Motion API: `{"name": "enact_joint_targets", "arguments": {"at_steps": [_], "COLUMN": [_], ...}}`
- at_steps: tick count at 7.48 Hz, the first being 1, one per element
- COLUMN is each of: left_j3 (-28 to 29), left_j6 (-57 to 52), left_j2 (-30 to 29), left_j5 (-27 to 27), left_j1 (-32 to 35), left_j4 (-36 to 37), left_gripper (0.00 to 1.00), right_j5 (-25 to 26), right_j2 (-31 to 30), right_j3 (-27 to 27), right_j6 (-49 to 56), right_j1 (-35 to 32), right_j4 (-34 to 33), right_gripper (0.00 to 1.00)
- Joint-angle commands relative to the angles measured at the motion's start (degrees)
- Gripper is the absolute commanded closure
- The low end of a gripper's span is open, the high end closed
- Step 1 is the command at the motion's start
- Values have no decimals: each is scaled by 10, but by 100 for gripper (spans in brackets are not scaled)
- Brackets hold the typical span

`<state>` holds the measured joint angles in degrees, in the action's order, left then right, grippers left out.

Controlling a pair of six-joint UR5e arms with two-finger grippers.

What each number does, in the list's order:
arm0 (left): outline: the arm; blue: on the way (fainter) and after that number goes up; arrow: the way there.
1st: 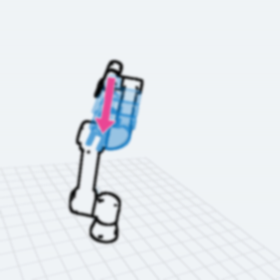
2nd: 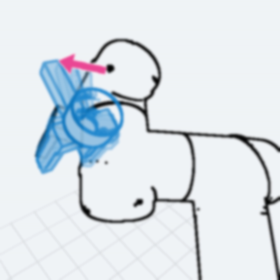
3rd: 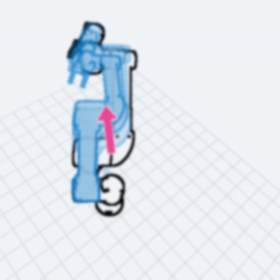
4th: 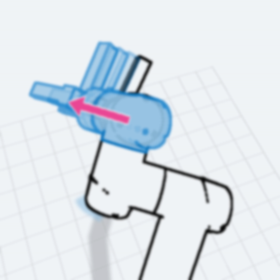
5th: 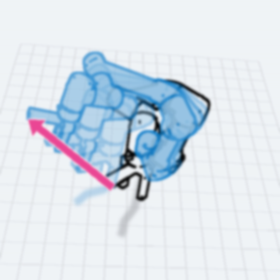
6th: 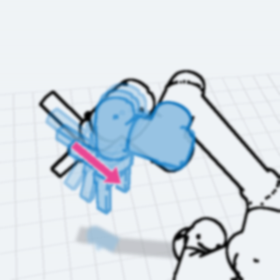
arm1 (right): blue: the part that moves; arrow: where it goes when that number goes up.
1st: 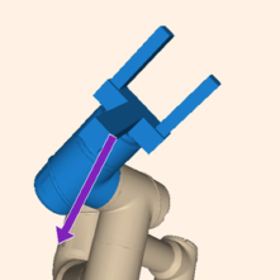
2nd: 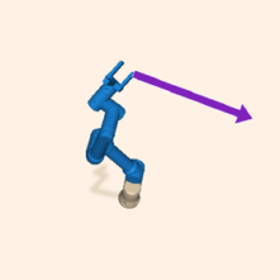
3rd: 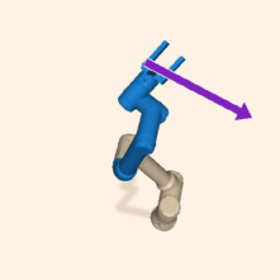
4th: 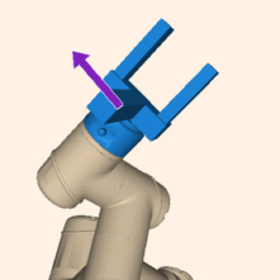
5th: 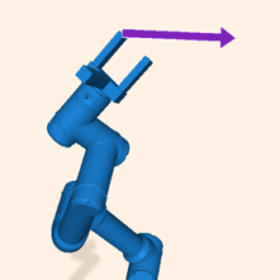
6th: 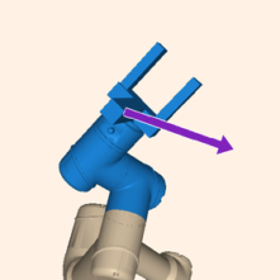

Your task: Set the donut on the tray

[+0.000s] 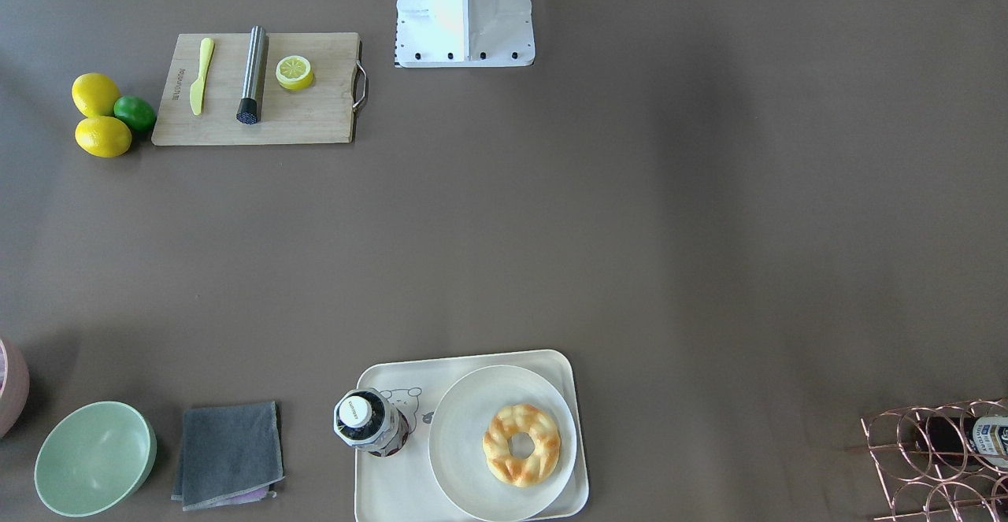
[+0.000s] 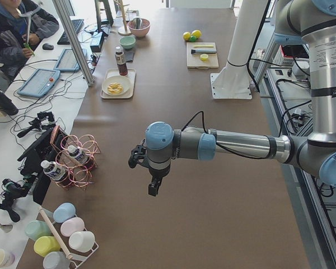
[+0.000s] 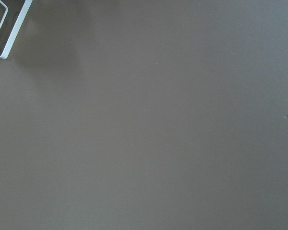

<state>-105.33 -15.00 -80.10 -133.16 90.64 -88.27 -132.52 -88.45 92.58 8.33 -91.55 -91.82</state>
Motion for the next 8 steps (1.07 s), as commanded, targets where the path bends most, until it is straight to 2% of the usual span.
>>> {"name": "enact_joint_targets", "arguments": {"at_steps": [1,6,8], "left_j3": [-5,-18,-16], "left_j6": [0,-1,0], "left_j2": [5,19,49], "left_j5": [0,6,6], "left_j1": [2,7,7], "left_j4": [-3,-8,-61], "left_gripper": [2,2,2], "right_j5": [0,-4,-4], "right_j2": [-7,-5,-6], "right_j3": [11,20,24], "right_j6": [-1,-2,-2], "right_j1": [-3,-3,-3], "right_j4": [0,0,0], "right_gripper": [0,0,0]}}
